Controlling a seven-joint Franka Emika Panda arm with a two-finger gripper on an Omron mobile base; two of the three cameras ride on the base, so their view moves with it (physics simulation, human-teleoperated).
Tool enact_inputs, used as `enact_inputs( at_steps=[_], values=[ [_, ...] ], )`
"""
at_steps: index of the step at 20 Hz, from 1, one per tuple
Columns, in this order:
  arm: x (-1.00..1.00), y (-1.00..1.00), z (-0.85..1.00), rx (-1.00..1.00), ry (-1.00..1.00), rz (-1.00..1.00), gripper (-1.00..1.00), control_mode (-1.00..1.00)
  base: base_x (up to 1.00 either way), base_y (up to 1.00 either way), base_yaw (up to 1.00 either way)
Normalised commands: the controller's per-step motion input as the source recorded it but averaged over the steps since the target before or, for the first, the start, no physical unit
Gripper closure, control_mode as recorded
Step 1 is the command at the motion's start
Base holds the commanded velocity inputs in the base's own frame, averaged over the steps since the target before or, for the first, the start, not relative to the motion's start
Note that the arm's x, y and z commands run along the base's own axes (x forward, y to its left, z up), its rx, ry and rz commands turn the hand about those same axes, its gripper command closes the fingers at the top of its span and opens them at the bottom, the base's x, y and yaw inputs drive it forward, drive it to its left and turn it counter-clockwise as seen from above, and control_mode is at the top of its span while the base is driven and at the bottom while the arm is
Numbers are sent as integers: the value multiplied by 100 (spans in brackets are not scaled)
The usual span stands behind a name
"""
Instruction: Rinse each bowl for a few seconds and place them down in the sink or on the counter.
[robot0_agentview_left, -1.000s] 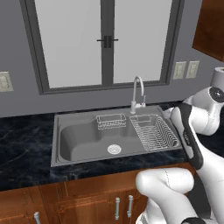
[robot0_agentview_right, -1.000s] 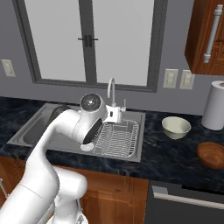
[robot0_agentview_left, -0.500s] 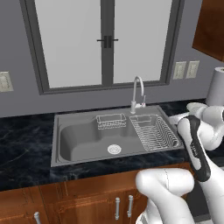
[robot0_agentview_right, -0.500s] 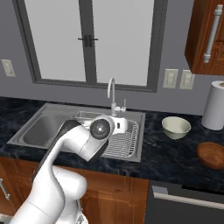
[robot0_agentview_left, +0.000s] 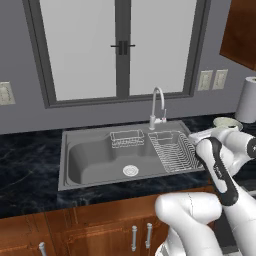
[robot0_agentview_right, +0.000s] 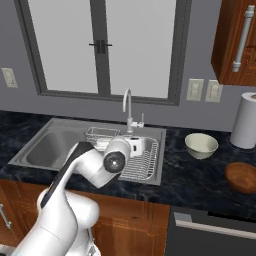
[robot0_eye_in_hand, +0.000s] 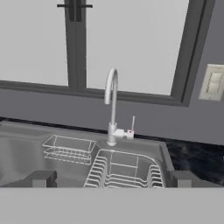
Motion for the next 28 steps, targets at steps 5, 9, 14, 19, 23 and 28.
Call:
enact_inputs(
  at_steps=[5,9,14,19,23,28],
  values=[
    [40,0,3,3,0,3,-100,-100,0,0,0],
    [34,0,18,7,0,8,-100,-100,0,0,0],
    [29,-8,5,14,0,15,-100,-100,0,0,0],
    [29,-1,0,14,-7,16,-100,-100,0,0,0],
    [29,0,0,11,-12,13,-100,-100,0,0,0],
    [22,0,-1,7,-18,7,-100,-100,0,0,0]
  ],
)
